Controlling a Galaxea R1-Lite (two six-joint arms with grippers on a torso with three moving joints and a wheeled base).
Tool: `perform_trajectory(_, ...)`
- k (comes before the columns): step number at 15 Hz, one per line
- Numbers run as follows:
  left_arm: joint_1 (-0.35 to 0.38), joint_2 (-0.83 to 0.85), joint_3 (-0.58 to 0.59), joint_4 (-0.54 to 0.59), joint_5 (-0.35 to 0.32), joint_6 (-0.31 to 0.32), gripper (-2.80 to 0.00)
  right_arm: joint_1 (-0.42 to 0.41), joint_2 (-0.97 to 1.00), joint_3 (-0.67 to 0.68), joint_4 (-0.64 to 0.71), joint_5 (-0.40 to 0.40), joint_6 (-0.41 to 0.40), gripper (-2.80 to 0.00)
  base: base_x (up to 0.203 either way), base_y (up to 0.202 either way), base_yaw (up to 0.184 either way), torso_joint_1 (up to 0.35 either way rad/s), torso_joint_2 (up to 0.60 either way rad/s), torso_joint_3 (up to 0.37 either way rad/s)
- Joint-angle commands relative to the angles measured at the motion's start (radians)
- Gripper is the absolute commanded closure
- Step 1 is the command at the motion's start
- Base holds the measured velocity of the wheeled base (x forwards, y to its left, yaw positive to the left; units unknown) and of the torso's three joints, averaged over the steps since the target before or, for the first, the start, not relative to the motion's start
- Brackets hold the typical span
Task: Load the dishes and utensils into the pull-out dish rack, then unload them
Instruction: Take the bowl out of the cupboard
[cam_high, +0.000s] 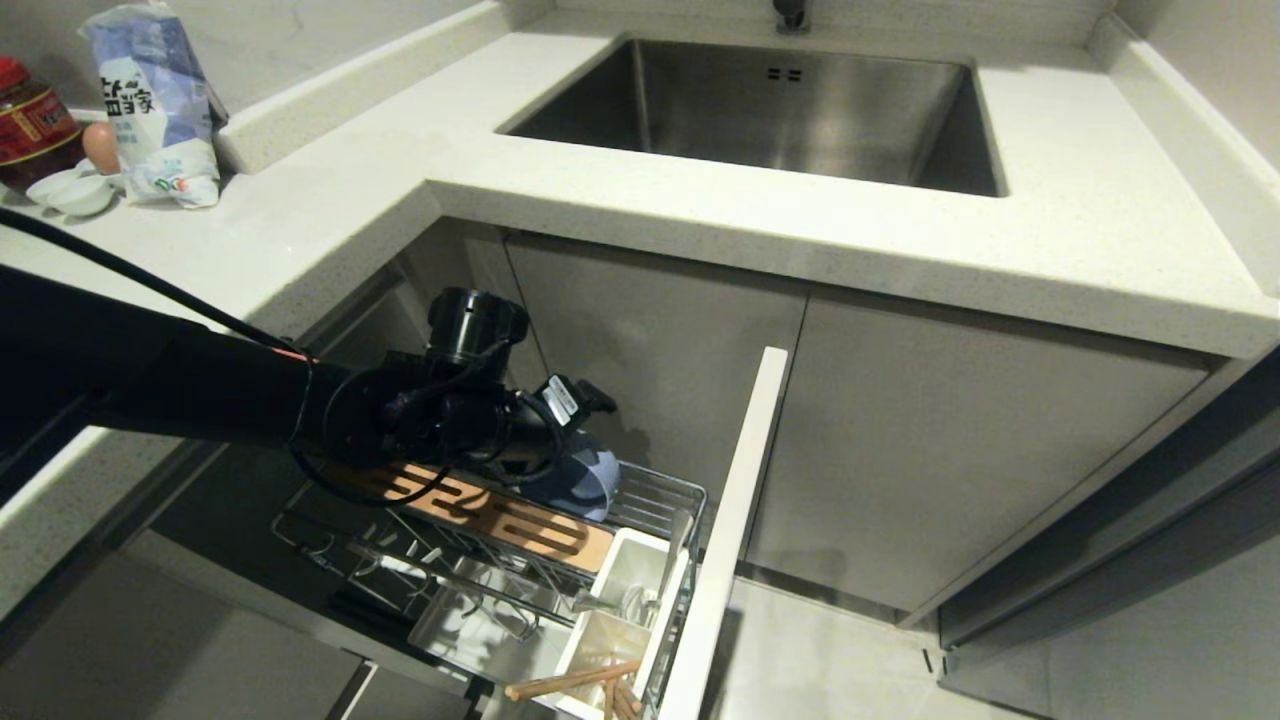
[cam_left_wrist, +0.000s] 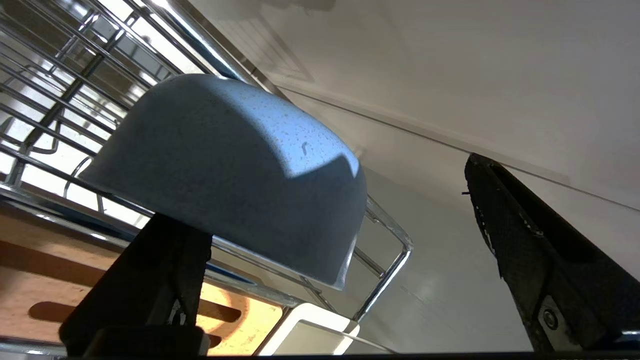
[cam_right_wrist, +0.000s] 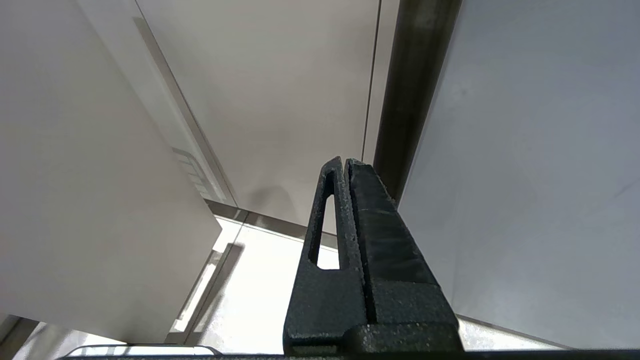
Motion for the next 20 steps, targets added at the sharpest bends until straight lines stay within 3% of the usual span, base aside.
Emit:
perform_trajectory(1, -0.001, 0.002, 0.0, 0.002, 0.0, -0.006, 0.0, 0.0, -0.001, 0.026, -0.001, 0.0, -0.001, 0.0, 0.0, 0.0, 0.0, 0.0, 0.0, 0.0)
perform_trajectory(13, -0.04, -0.068, 0.027, 0.013, -0.003, -0.028, 0.0, 0.0, -0.001, 0.026, -0.001, 0.0, 0.0, 0.0, 0.0, 0.0, 0.0, 0.0, 0.0, 0.0)
perform_trajectory(20, -0.065, -0.288, 0.042, 0.045, -0.003, -0.027, 0.0, 0.0, -0.001, 0.026, -0.001, 0.0, 0.0, 0.0, 0.0, 0.0, 0.0, 0.0, 0.0, 0.0)
